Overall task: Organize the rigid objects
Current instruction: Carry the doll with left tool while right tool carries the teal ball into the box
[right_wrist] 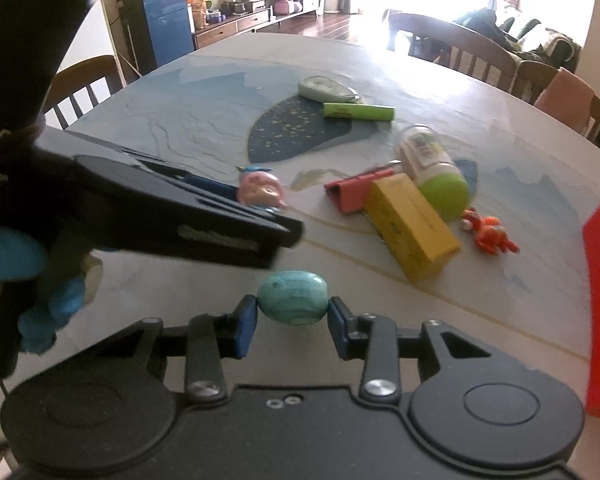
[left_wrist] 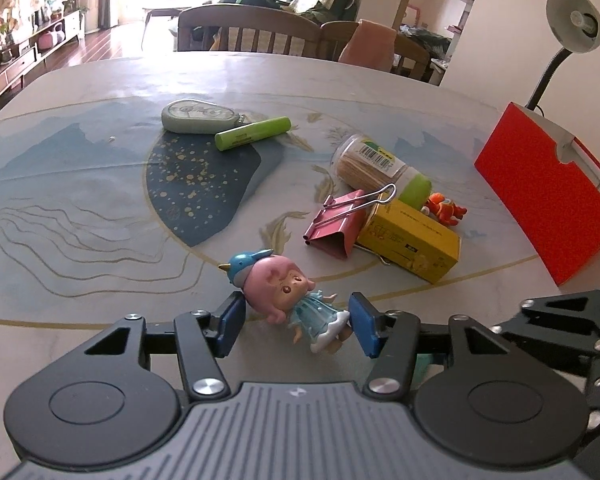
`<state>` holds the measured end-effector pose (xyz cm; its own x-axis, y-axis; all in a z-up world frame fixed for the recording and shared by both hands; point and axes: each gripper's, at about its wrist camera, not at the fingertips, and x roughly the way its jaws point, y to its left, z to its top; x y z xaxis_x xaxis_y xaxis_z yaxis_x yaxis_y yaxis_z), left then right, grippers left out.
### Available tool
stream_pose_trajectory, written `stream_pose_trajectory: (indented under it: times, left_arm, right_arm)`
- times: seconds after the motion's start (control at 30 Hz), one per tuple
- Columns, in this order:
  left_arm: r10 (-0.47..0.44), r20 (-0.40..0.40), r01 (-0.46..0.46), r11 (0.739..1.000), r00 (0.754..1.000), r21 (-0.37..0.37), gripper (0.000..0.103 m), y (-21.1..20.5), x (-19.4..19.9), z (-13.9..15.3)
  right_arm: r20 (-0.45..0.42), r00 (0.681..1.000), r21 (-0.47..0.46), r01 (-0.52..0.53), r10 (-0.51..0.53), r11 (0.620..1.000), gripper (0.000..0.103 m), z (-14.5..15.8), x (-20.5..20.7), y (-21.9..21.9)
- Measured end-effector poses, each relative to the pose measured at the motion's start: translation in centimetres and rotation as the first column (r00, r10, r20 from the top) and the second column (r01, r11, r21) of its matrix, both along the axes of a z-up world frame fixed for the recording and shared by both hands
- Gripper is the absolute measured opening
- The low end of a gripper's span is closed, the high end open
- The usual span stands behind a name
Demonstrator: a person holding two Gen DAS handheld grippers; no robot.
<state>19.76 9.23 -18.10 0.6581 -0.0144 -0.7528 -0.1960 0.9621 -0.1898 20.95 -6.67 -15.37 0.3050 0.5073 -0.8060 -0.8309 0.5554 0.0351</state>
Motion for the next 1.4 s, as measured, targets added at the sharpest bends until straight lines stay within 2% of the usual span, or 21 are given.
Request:
stream_pose_trajectory:
  times: [0.27, 0.43, 0.63, 0.83, 1.1, 1.4]
  left_arm:
    - [0.001, 0.012, -0.001, 1.000, 1.000, -0.012, 0.056, -0.8, -1.3, 2.3]
    - [-0.017, 0.012, 0.017, 1.000, 1.000, 0.009, 0.056, -2.0, -2.0, 4.3]
    - [-0.033, 0.019, 0.033, 0.999, 0.999, -0.003, 0.056, -3.5, -3.3, 7.5]
    - [-0.078, 0.005, 0.078, 0.996, 0.997, 0.032, 0.056, -6.3, -3.6, 11.1]
    - [-0.152, 0.032, 0.151, 0.988, 0.988, 0.016, 0.056, -11.2, -1.6, 14.5]
    - [-0.229, 0.059, 0.230, 0.973, 0.972, -0.002, 0.056, -17.3, 2.7, 15.9]
  right_arm:
    - [-0.021, 0.998, 0.057, 0.068, -0.067, 0.996, 0.037, 3.5, 0.9, -4.4]
    - [-0.010, 0.996, 0.101, 0.095, -0.094, 0.990, 0.037, 5.9, 1.0, -6.9]
    - [-0.019, 0.992, 0.144, 0.127, -0.125, 0.981, 0.037, 8.4, 1.6, -9.8]
    - [-0.003, 0.989, 0.177, 0.148, -0.150, 0.973, 0.037, 11.4, 2.4, -13.2]
    - [0.040, 0.985, 0.187, 0.158, -0.168, 0.970, 0.037, 13.7, 4.2, -18.0]
    - [0.063, 0.968, 0.194, 0.228, -0.244, 0.954, 0.037, 13.8, 7.3, -23.5]
